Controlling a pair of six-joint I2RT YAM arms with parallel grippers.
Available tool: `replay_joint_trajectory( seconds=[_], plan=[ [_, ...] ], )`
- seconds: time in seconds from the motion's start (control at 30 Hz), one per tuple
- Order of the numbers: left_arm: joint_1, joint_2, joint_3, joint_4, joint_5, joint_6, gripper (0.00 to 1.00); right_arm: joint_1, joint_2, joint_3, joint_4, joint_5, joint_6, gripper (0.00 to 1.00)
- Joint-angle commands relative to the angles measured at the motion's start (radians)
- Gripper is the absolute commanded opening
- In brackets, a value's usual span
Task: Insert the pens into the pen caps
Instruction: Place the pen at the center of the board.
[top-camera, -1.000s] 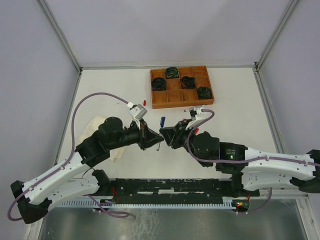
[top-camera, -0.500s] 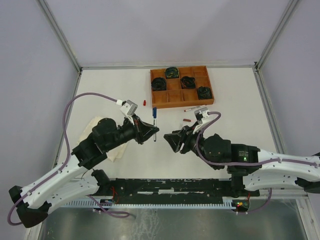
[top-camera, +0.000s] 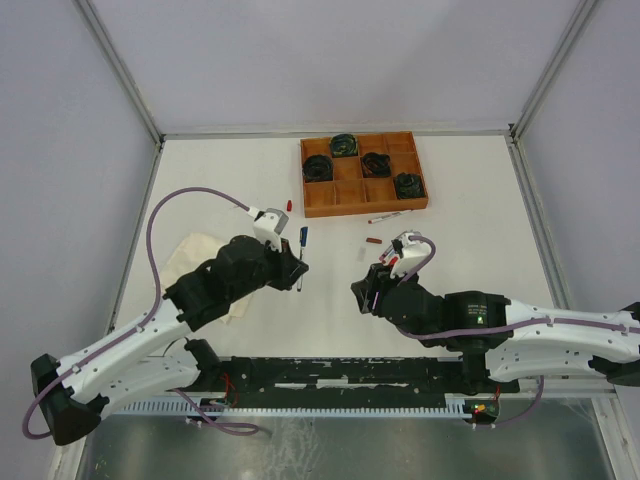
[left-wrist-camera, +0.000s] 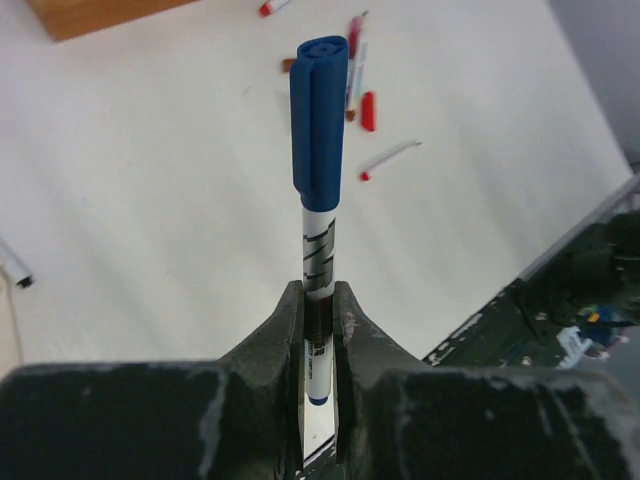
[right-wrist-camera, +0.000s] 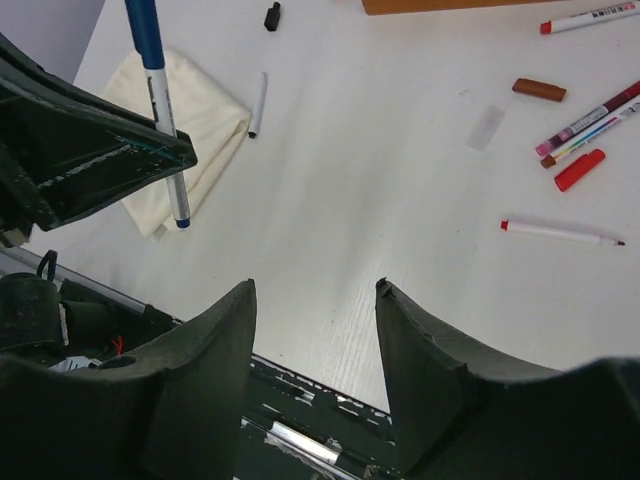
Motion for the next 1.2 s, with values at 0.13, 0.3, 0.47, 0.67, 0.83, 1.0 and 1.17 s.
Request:
replay_joint_trajectory(
  seconds=[0.13,0.3,0.47,0.67,0.83,1.0,1.17],
  plan=[
    [0.002,0.213,0.053,-0.106,-0.148,-0.070,0.03,0.000,0.017,0.011,-0.110,0.050,0.105,0.59],
    [0.011,0.340,0.077,-0.086,-0.199,-0.088,0.03,0.001,0.022,0.024,-0.129,-0.016,0.083,0.60],
    [0.052,0.511,0.126,-0.089,-0.176,-0.117,0.03,0.001,0.005,0.003,-0.162,-0.029,0.104,0.61],
    [0.111,0.657,0.126,-0.026,-0.121,-0.160,0.03,0.001,-0.011,-0.003,-0.170,-0.053,0.070,0.64],
    [0.145,0.745,0.166,-0.031,-0.131,-0.163,0.03,0.000,-0.008,0.000,-0.213,-0.054,0.067,0.66],
    [0.166,0.837,0.220,-0.060,-0.134,-0.165,0.03,-0.001,0.006,-0.001,-0.233,-0.057,0.065,0.66],
    [0.175,0.888,0.238,-0.063,-0.143,-0.174,0.11,-0.001,0.023,-0.001,-0.247,-0.065,0.061,0.67]
  ],
)
